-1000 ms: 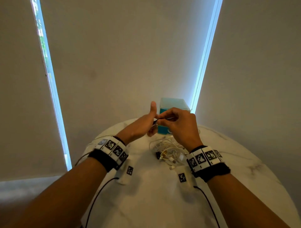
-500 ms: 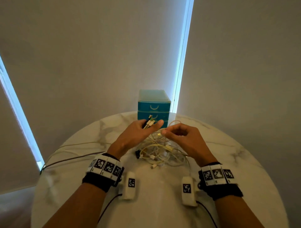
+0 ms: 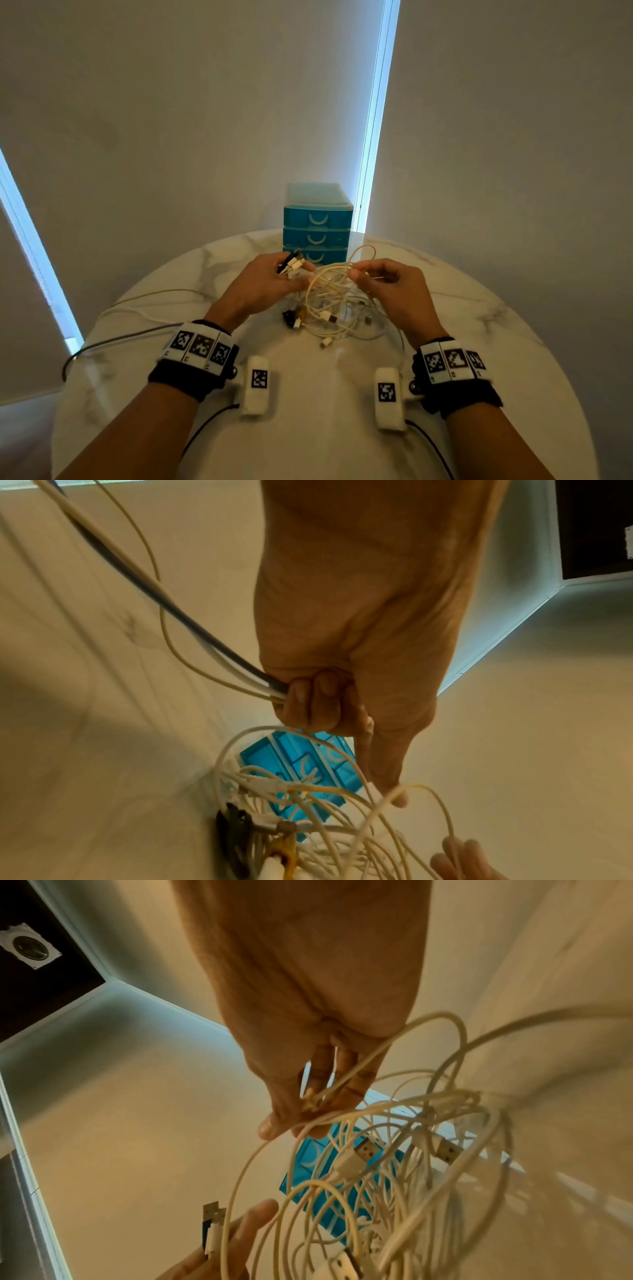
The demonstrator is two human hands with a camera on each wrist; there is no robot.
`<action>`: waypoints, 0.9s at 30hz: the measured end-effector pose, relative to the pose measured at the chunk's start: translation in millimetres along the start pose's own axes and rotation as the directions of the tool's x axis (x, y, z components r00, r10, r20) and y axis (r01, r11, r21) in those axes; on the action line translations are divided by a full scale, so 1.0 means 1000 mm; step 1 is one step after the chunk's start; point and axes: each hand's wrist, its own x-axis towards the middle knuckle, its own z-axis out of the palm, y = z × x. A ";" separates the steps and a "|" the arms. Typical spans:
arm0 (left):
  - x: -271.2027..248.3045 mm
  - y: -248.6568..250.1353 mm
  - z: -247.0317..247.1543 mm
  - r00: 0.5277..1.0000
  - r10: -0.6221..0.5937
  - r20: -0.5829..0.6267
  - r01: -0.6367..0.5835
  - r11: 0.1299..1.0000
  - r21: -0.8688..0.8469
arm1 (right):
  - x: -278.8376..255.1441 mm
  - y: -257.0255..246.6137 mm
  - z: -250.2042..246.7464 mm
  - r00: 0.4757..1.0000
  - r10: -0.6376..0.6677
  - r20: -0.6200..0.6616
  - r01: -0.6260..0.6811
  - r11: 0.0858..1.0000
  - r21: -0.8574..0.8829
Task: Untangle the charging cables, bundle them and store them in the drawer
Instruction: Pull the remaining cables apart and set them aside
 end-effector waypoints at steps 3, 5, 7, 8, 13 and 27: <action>-0.006 0.011 0.002 0.999 0.043 -0.030 -0.045 0.998 -0.047 | -0.002 -0.002 0.003 0.998 0.016 -0.064 -0.010 0.995 0.099; -0.009 0.015 0.003 0.999 0.039 -0.023 -0.040 0.998 -0.042 | -0.003 -0.002 0.005 0.994 -0.002 -0.112 0.015 0.994 0.112; -0.009 0.013 0.004 1.000 0.020 0.016 -0.021 1.000 0.019 | -0.002 -0.001 0.004 0.992 -0.024 -0.122 0.034 0.996 0.083; -0.008 0.011 0.003 1.000 0.007 0.027 -0.008 0.999 0.046 | -0.003 -0.001 0.004 0.995 -0.029 -0.096 0.034 0.998 0.057; -0.005 0.000 -0.009 0.998 -0.039 -0.056 0.044 0.994 0.096 | -0.008 -0.001 0.012 0.974 0.075 0.212 -0.034 0.982 -0.188; -0.006 -0.012 -0.018 0.885 -0.466 -0.016 0.456 0.857 0.242 | -0.010 0.005 0.015 0.887 0.252 0.387 -0.150 0.950 -0.273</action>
